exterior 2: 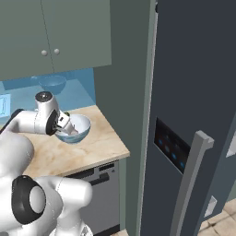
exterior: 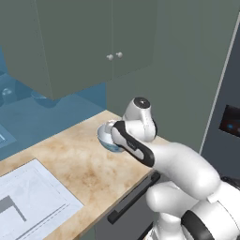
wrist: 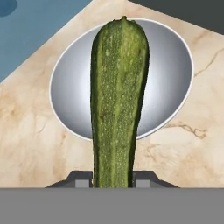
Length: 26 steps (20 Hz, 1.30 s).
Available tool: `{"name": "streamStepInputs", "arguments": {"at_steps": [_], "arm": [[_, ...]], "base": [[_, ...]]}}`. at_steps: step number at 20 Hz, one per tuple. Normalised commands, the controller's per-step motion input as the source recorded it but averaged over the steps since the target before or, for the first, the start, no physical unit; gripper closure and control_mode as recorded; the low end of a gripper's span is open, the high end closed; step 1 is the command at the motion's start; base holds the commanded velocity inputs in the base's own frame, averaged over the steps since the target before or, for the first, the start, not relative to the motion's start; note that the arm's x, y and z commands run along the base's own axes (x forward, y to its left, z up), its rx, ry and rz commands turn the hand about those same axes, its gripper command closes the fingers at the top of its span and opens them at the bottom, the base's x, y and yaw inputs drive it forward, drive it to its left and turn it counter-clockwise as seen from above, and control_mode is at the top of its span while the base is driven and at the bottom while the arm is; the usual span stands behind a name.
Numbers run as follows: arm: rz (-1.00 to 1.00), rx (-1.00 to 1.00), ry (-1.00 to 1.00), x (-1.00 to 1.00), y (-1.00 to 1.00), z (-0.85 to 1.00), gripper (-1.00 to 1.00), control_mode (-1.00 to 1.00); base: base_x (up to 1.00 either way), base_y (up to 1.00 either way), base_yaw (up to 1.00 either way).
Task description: Take the squash, garlic, and chicken drumstick from the freezer and place them in the bowl on the counter.
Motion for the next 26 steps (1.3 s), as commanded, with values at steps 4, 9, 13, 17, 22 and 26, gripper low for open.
{"name": "streamStepInputs", "arguments": {"at_steps": [4,9,13,17,22,26], "arm": [[0.00,0.00,0.00,0.25,0.00,-0.03,1.00,-1.00],[0.00,0.00,0.00,0.26,0.00,-0.07,1.00,-1.00],[0.00,0.00,0.00,0.21,0.00,-0.17,1.00,-1.00],[0.00,0.00,0.03,0.17,0.00,-0.26,1.00,-1.00],[0.00,0.00,0.01,0.16,0.00,-0.21,1.00,-1.00],[0.00,0.00,0.00,0.11,0.00,-0.16,1.00,-1.00]], "base": [[0.00,0.00,0.00],[0.00,0.00,0.00],[0.00,0.00,0.00],[0.00,0.00,0.00],[0.00,0.00,0.00],[0.00,0.00,0.00]]}}
